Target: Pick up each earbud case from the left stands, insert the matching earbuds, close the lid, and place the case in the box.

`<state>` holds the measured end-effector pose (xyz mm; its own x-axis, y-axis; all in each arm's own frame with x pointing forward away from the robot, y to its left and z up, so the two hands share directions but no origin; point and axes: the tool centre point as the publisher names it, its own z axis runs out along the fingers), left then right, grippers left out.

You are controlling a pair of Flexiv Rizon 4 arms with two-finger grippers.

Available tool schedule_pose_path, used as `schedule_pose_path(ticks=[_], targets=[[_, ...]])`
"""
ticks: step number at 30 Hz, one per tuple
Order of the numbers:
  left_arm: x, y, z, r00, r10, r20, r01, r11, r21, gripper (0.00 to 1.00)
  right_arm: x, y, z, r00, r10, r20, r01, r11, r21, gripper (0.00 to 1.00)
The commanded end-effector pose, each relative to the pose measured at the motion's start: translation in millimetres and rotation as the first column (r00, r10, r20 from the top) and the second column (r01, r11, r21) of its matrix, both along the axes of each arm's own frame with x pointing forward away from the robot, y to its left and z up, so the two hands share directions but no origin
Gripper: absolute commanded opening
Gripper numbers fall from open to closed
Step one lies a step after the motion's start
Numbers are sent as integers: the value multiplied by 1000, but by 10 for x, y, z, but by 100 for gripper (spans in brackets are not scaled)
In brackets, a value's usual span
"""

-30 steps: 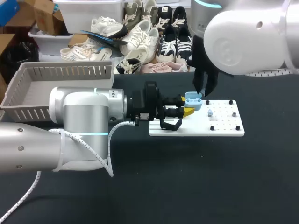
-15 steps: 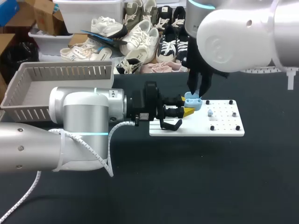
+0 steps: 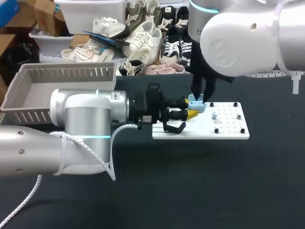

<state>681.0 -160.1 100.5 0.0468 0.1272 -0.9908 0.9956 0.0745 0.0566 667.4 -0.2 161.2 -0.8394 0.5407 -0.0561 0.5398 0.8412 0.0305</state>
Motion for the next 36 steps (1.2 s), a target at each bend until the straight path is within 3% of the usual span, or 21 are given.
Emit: schedule_pose_path(ticks=[1, 36], targets=[[0, 0, -12, 1000, 2, 2, -2, 1000, -4, 0, 20, 2, -3, 1000, -4, -2, 4, 1000, -1, 0], [0, 0, -12, 1000, 2, 2, -2, 1000, -4, 0, 65, 18, -46, 1000, 5, -10, -5, 1000, 6, 0]])
